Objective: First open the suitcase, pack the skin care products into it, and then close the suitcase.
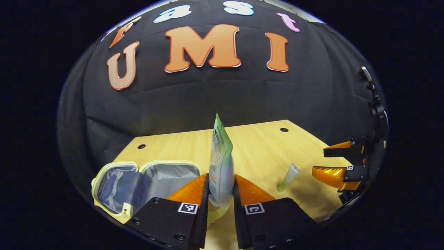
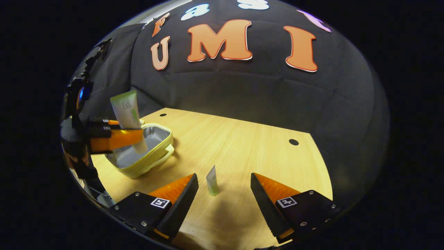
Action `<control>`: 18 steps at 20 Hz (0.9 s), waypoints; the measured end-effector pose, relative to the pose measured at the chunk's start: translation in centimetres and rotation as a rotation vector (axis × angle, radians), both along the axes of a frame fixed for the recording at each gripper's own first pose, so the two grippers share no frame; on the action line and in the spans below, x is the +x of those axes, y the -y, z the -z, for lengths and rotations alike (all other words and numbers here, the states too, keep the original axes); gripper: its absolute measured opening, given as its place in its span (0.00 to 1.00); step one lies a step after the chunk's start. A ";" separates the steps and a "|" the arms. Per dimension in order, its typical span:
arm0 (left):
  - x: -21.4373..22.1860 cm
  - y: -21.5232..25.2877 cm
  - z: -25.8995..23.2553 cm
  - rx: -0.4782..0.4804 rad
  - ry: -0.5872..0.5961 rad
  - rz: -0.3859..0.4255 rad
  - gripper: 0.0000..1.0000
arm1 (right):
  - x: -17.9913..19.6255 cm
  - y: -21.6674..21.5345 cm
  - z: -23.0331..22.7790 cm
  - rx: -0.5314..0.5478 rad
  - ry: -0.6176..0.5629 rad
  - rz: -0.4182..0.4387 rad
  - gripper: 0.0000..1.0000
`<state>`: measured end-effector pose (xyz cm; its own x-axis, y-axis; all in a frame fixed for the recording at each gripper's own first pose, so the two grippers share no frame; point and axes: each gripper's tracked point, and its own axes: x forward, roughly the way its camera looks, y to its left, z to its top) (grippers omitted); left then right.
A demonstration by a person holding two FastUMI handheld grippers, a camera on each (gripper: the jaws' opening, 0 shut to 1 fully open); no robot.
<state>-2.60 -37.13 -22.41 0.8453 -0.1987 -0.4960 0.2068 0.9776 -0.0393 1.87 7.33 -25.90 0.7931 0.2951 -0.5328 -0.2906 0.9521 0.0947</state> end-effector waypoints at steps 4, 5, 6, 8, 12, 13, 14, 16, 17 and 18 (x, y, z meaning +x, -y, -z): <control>-1.2 -4.5 0.5 0.048 -0.034 -0.089 0.36 | 1.2 -1.7 2.9 -0.001 -0.035 -0.066 0.95; -1.6 -5.3 0.7 0.059 -0.049 -0.105 0.34 | 1.4 -2.1 3.7 -0.004 -0.046 -0.083 0.95; -1.9 -6.2 1.1 0.068 -0.067 -0.120 0.36 | 1.3 -2.3 4.7 -0.007 -0.060 -0.094 0.94; -2.2 -8.0 1.8 0.081 -0.102 -0.151 0.34 | 1.6 -3.3 6.4 0.003 -0.092 -0.111 0.94; -2.6 -11.5 3.0 0.102 -0.153 -0.201 0.34 | 2.4 -4.8 9.1 -0.012 -0.133 -0.130 0.76; -2.5 -12.2 3.1 0.110 -0.158 -0.205 0.34 | 2.7 -5.0 9.5 -0.020 -0.131 -0.126 0.65; -2.5 -12.9 3.5 0.117 -0.165 -0.205 0.36 | 2.7 -5.4 9.7 -0.018 -0.138 -0.122 0.60; -2.2 -13.8 4.2 0.116 -0.182 -0.197 0.34 | 2.9 -5.6 10.1 -0.025 -0.146 -0.108 0.57; -2.1 -14.2 4.5 0.109 -0.187 -0.192 0.34 | 3.3 -5.5 10.2 -0.036 -0.139 -0.094 0.51; -2.0 -14.7 5.1 0.102 -0.202 -0.188 0.35 | 3.3 -5.5 10.0 -0.035 -0.145 -0.081 0.37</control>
